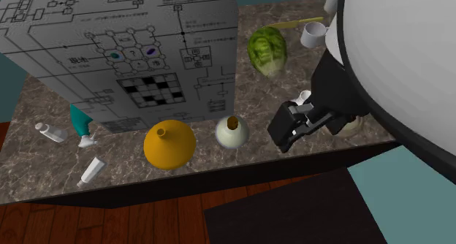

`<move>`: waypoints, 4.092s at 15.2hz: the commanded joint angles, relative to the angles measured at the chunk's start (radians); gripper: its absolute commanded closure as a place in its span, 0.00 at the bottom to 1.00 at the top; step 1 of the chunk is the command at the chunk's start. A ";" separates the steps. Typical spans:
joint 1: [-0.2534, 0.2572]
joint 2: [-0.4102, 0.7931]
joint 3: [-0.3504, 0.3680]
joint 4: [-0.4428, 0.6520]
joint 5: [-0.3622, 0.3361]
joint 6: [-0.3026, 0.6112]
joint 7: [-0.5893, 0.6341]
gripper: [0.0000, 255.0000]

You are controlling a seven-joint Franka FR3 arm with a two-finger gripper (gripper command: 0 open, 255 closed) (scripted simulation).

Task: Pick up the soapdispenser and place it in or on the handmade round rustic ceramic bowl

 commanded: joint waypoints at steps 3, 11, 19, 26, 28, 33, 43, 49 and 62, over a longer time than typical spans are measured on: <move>0.005 0.037 0.008 -0.034 0.003 0.076 -0.006 0.00; 0.022 0.244 0.043 -0.111 0.014 0.383 -0.028 0.00; 0.035 0.531 0.074 -0.089 0.009 0.670 -0.040 0.00; 0.045 0.811 0.093 0.009 -0.023 0.871 -0.033 0.00; 0.050 0.892 0.095 0.049 -0.038 0.917 -0.027 0.00; 0.050 0.948 0.098 0.046 -0.045 0.977 -0.023 0.00; 0.034 0.990 0.115 0.041 -0.057 1.024 -0.014 0.00; 0.025 1.021 0.112 0.087 -0.065 1.009 -0.021 1.00; 0.007 0.895 0.142 0.049 -0.049 0.921 -0.016 1.00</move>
